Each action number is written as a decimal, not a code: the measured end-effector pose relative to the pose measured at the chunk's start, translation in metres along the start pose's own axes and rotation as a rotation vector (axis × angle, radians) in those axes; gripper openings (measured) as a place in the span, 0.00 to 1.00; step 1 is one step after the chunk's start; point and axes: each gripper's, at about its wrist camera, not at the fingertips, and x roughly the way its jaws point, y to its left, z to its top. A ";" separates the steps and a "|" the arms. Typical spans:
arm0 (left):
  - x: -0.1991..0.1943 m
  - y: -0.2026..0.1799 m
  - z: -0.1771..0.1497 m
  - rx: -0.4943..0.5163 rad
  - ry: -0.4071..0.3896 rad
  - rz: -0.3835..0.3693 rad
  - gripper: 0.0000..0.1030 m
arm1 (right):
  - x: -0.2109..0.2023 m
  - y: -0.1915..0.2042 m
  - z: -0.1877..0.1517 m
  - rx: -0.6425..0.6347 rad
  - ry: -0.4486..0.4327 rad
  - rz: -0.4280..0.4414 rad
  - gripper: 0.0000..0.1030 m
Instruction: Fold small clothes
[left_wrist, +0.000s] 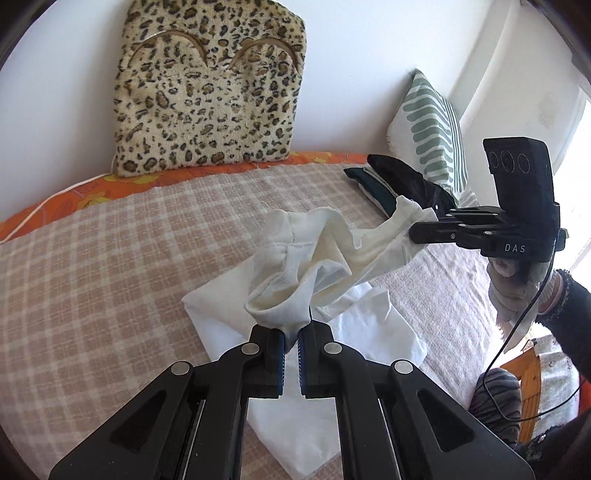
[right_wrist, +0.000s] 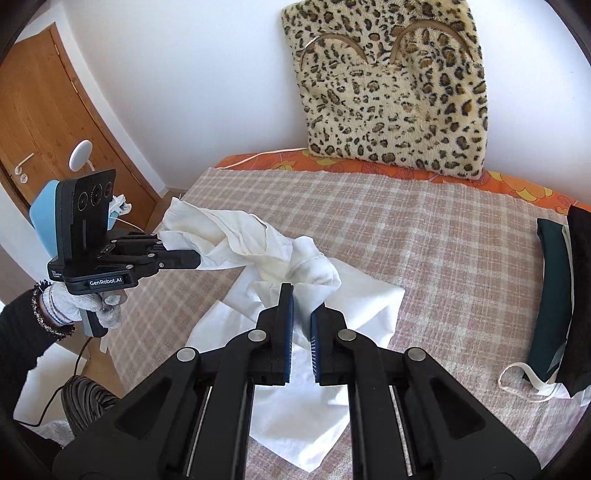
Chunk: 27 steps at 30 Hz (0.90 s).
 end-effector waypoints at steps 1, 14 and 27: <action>0.000 -0.005 -0.009 0.015 0.013 0.002 0.04 | 0.000 0.004 -0.010 -0.011 0.007 -0.004 0.09; 0.013 -0.021 -0.083 0.143 0.129 0.111 0.04 | 0.012 0.031 -0.089 -0.099 0.093 -0.088 0.09; -0.015 -0.016 -0.111 0.162 0.166 0.135 0.19 | -0.016 0.027 -0.124 -0.164 0.125 -0.073 0.09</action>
